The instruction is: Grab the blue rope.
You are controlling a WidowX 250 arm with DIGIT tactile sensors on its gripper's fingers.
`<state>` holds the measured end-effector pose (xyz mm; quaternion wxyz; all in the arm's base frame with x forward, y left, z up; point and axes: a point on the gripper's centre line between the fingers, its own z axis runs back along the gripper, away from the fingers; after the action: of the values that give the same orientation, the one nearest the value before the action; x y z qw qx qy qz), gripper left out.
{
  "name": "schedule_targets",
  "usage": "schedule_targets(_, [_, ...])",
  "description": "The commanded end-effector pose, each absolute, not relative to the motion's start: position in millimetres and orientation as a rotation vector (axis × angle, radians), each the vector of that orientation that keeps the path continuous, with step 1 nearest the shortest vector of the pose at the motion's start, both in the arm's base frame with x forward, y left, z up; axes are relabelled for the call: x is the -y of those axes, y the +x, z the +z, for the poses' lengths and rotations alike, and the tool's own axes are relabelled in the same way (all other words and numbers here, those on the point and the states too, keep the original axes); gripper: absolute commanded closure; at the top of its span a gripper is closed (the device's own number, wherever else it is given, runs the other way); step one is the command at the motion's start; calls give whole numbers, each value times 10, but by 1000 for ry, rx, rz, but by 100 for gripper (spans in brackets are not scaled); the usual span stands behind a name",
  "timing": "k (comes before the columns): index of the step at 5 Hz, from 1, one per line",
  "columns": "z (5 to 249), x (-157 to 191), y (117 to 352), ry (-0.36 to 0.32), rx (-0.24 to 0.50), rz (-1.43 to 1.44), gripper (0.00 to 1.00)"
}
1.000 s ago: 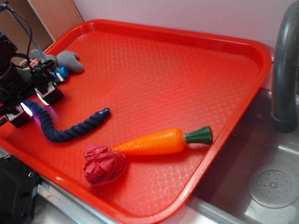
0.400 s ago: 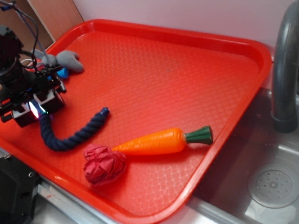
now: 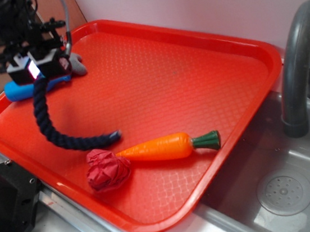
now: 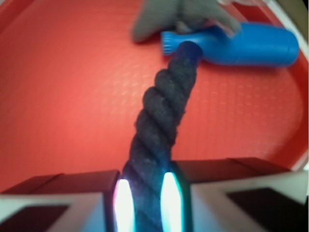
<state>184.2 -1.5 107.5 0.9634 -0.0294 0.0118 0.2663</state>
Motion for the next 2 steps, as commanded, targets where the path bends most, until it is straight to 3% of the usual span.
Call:
schedule_targets(1, [1938, 276, 1603, -127, 40, 210, 100])
schedule_targets(2, [2004, 258, 1576, -112, 76, 210, 100])
